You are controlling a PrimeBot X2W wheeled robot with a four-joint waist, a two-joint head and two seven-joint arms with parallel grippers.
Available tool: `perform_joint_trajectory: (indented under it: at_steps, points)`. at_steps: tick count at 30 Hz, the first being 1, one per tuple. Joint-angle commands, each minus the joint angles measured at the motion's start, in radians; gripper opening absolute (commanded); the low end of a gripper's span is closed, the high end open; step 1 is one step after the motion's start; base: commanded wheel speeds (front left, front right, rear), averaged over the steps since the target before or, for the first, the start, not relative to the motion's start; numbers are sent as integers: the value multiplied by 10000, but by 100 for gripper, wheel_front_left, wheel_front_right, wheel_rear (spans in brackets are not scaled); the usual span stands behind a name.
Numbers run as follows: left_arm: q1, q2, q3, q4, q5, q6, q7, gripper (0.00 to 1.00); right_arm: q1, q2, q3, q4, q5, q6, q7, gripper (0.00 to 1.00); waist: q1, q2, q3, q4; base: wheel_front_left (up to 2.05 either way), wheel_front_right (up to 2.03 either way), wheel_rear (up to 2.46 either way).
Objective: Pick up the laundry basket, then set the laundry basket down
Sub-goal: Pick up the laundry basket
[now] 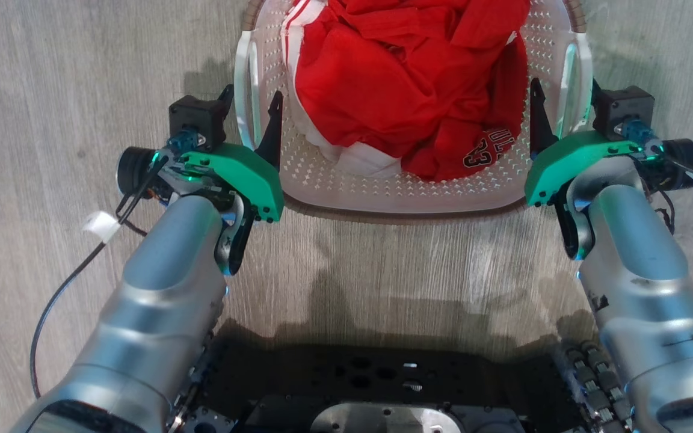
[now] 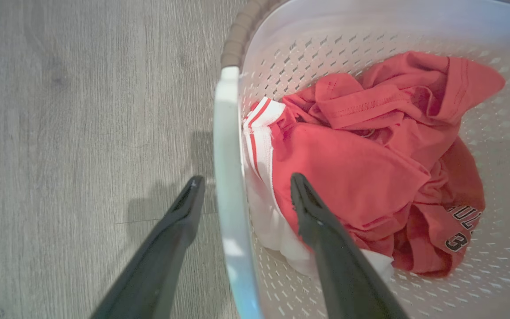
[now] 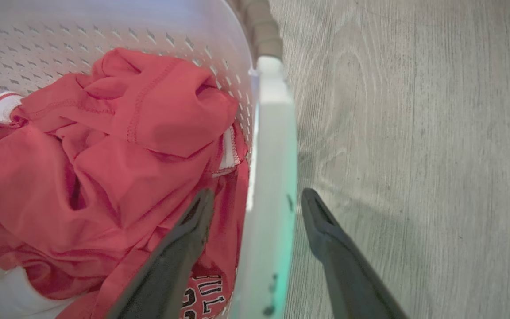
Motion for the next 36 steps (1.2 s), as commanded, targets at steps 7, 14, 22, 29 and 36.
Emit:
perform_joint_trajectory:
  at_steps: [7,14,22,29,36]
  points:
    - [28,227,-158,40,-192,145,-51,82,69,168,305,105,108,-15,-76,81,0,0,34,37,0,0,0]
    - [-101,227,-363,95,-335,222,-51,24,-65,168,312,525,163,-15,-76,26,0,0,70,27,0,0,0]
    - [-96,227,-501,121,-385,229,-51,0,-128,168,297,773,235,-15,-76,0,0,0,-107,7,0,0,0]
    - [40,227,-468,286,-423,260,-51,0,-106,168,534,1121,567,-15,-76,0,0,0,-610,-53,0,0,0]
    - [239,227,-357,539,-437,244,-51,0,-48,168,793,1481,905,-15,-76,0,0,0,-1198,-142,0,0,0]
